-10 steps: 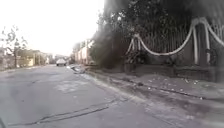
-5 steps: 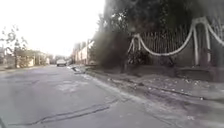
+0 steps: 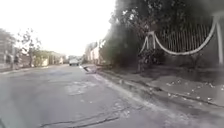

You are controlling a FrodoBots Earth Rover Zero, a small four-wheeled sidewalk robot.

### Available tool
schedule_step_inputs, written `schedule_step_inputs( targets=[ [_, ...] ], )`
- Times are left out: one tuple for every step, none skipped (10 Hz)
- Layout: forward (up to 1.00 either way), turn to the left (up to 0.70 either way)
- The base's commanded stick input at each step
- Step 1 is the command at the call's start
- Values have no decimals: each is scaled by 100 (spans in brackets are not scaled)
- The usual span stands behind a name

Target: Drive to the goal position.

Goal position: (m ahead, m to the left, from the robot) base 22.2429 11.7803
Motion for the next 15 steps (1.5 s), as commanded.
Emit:
schedule_step_inputs(
  targets=[
    [100, 44],
    [100, 44],
    [100, 37],
    [100, 18],
    [100, 4],
    [100, 4],
    [100, 4],
    [100, 4],
    [100, 4],
    [100, 4],
    [100, 4],
    [100, 4],
    [100, -27],
    [100, -36],
    [100, -36]
  ],
)
